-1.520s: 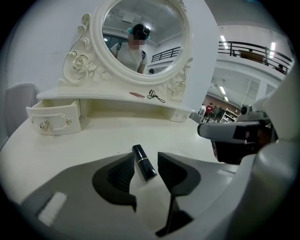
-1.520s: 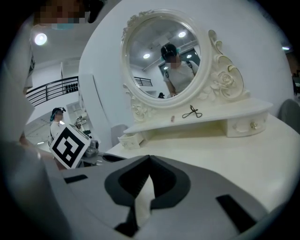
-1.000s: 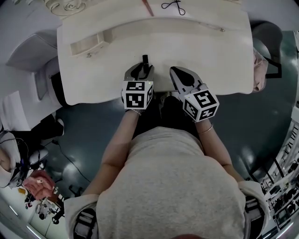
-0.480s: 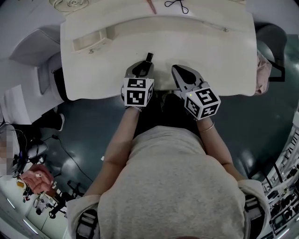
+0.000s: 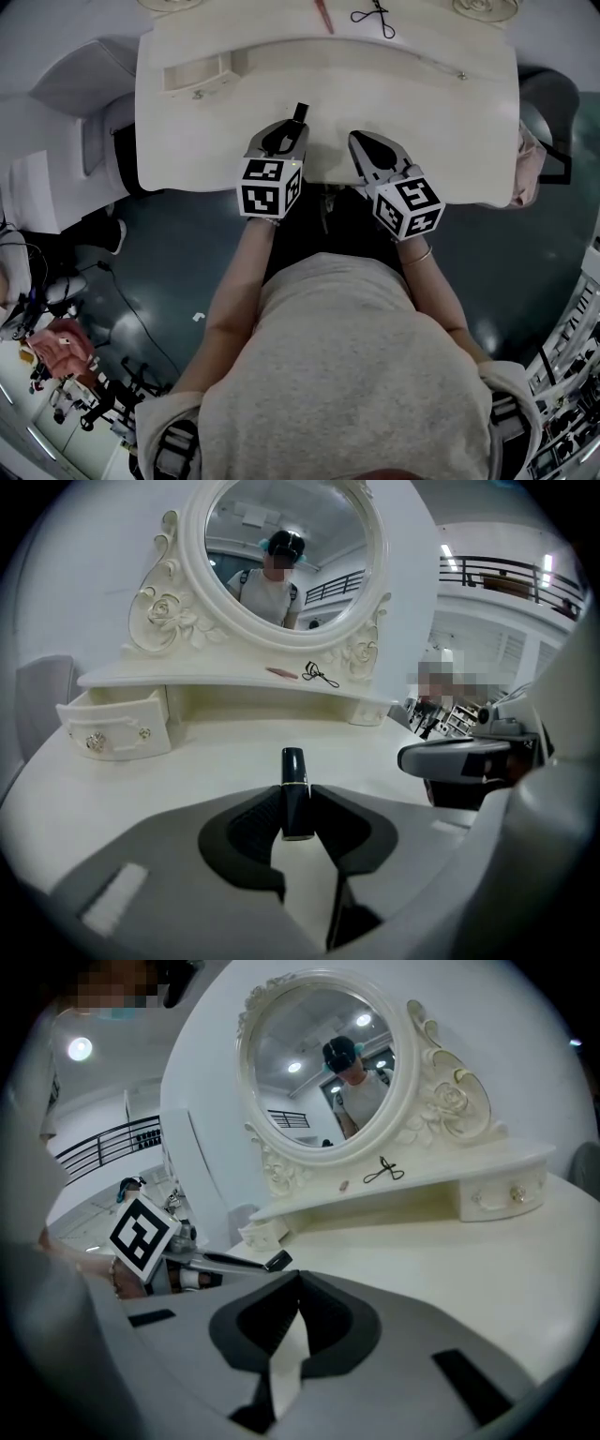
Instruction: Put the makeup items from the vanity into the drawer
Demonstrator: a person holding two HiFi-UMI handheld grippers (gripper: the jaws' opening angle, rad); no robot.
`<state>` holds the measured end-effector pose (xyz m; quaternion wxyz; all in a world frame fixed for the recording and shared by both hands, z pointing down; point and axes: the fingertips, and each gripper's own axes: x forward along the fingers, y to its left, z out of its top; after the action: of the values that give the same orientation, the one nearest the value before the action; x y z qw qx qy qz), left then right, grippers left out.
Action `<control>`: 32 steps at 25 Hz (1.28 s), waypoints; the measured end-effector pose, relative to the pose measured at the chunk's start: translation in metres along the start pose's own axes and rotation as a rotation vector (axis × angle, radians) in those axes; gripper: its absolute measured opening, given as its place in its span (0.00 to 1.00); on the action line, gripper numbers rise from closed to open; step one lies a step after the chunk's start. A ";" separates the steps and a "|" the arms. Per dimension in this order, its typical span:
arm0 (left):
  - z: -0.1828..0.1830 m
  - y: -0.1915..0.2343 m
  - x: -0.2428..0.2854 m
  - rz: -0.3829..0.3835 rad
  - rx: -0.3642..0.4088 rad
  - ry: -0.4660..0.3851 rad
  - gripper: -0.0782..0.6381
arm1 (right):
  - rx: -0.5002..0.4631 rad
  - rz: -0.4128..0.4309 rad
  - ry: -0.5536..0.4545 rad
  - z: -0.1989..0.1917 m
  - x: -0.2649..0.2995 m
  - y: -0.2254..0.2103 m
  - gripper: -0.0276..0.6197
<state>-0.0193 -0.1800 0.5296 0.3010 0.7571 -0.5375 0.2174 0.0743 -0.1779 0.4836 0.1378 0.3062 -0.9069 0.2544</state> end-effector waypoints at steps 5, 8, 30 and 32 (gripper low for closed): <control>0.012 0.023 -0.016 -0.019 0.020 -0.028 0.26 | -0.011 -0.001 -0.018 0.011 0.019 0.014 0.05; 0.018 0.042 -0.024 -0.038 0.020 -0.035 0.26 | -0.014 -0.020 -0.032 0.018 0.035 0.022 0.05; 0.078 0.182 -0.067 -0.054 0.154 -0.104 0.26 | -0.077 -0.055 -0.101 0.081 0.149 0.089 0.05; 0.082 0.189 -0.067 -0.041 0.188 -0.096 0.26 | -0.072 -0.057 -0.099 0.081 0.154 0.092 0.05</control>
<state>-0.2193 -0.2365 0.4690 0.2069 0.8023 -0.5131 0.2243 -0.1100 -0.2340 0.4445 0.1110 0.3388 -0.9122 0.2020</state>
